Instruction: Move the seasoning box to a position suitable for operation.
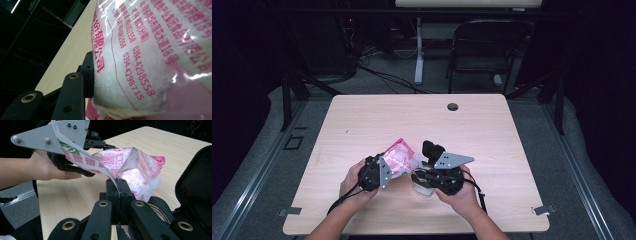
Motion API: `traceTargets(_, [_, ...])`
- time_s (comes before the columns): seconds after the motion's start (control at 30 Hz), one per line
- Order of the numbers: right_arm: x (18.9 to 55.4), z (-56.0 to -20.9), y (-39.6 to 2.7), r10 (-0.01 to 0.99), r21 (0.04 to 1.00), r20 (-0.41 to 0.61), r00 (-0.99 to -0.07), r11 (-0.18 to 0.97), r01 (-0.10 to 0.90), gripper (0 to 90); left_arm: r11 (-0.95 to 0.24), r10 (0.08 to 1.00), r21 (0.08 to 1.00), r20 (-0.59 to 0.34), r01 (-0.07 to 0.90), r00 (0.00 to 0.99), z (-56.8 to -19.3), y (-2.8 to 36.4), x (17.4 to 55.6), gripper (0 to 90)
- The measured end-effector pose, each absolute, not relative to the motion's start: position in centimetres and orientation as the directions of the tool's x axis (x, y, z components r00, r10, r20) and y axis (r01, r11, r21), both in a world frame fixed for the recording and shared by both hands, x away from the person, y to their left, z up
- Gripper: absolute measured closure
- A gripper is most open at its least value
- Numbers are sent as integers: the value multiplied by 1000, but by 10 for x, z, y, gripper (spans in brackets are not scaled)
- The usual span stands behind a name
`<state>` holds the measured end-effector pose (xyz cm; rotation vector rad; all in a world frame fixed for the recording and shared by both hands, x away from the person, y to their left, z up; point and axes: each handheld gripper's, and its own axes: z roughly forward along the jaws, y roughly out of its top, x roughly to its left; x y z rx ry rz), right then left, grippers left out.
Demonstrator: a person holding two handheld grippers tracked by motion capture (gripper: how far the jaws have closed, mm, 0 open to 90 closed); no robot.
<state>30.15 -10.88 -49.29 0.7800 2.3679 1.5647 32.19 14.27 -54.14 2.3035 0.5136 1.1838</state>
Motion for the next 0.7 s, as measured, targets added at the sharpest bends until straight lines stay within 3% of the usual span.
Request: traceTargets(0.7, [304, -499, -110, 535, 896, 126, -836, 301, 327, 900, -813, 531, 573, 662, 100, 529, -542, 143, 322, 612])
